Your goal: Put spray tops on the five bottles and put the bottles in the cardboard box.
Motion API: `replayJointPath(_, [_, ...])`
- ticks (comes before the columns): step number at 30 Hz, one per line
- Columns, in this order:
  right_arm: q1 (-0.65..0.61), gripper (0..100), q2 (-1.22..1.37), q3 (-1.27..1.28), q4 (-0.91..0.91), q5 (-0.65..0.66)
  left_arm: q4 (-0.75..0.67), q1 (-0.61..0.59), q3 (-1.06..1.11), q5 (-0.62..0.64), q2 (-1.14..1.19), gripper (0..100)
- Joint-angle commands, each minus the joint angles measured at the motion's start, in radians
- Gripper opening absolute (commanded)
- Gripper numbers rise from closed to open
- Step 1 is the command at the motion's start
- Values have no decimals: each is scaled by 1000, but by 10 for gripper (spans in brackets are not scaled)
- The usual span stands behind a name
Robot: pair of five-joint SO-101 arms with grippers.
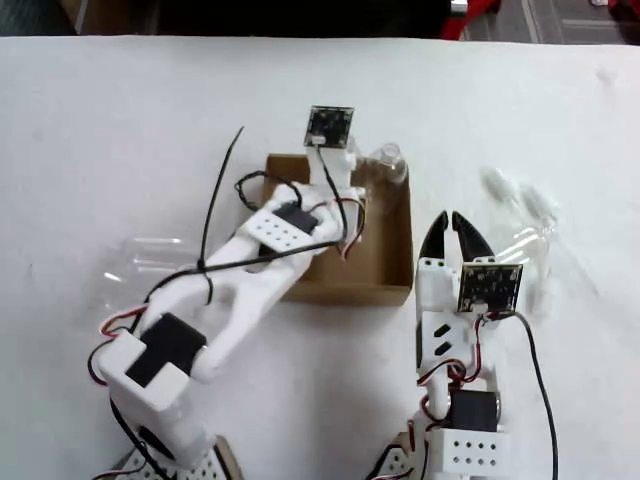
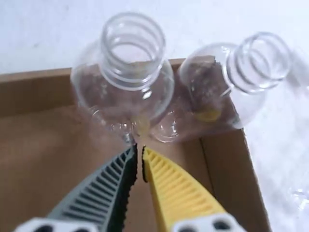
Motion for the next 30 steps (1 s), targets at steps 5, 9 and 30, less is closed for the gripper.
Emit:
replayJointPath(5, [-2,29,5,3,5,9,273,56,-52,-35,-62,21])
replayJointPath(9, [-2,29,5,3,5,9,497,64,-110,-57,-199,21])
replayJointPath(30, [-2,29,5,3,5,9,933,-619,34,-440,-1106,21])
